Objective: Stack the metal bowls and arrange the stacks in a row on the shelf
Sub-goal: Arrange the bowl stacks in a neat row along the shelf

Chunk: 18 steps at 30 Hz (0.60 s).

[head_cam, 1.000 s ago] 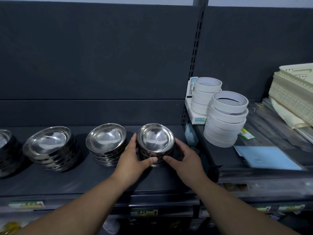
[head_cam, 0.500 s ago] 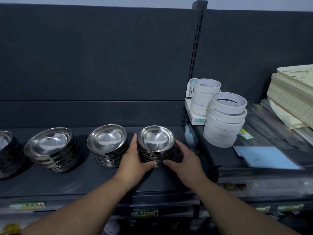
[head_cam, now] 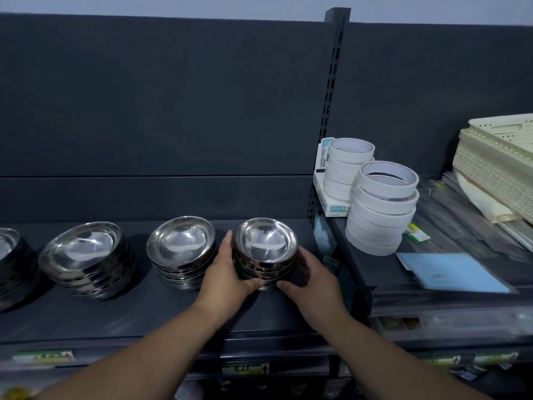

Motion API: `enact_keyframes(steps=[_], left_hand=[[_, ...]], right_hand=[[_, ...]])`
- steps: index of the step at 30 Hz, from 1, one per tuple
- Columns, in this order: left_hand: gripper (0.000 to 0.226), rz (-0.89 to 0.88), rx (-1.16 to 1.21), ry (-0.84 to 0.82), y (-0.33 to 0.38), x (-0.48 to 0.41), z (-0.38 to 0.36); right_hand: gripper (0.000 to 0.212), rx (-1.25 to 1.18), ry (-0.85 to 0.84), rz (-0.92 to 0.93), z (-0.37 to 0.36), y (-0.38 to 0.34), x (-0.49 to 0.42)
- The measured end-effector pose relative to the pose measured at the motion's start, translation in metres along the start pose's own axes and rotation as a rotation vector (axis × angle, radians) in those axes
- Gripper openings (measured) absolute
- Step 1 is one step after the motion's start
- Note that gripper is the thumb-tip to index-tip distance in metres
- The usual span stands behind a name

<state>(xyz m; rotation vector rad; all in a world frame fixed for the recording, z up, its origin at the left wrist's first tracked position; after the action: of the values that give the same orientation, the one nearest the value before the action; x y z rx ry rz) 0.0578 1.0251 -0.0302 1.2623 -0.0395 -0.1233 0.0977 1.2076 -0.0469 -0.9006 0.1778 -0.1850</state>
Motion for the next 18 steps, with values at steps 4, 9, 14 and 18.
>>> enact_keyframes(steps=[4,9,14,18], left_hand=[[0.115,-0.025,0.007,-0.02,0.003,0.001,0.0],[0.121,-0.017,0.006,-0.042,0.0,0.001,-0.001],[0.126,-0.048,0.0,-0.02,0.001,0.007,0.0],[0.122,-0.079,-0.03,-0.018,0.003,0.01,-0.001]], right_hand=[[0.078,0.004,0.012,0.001,0.0,0.0,0.0],[0.075,0.016,0.01,-0.005,0.003,-0.002,0.0],[0.07,0.032,-0.013,0.015,0.01,-0.011,-0.003],[0.063,0.023,-0.003,0.021,0.014,-0.016,-0.007]])
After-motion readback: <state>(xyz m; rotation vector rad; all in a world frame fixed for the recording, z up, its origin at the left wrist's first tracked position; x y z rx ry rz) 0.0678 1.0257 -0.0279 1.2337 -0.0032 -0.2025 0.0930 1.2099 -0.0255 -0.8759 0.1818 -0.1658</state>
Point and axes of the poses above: each hand's wrist, its own x-axis away from the middle knuckle, its own z-axis out of the back of the hand, y = z × x, the point moved 9 cm from there along -x, towards the middle knuckle, and after that the axes turned 13 degrees about x, right-handed, at the moved point
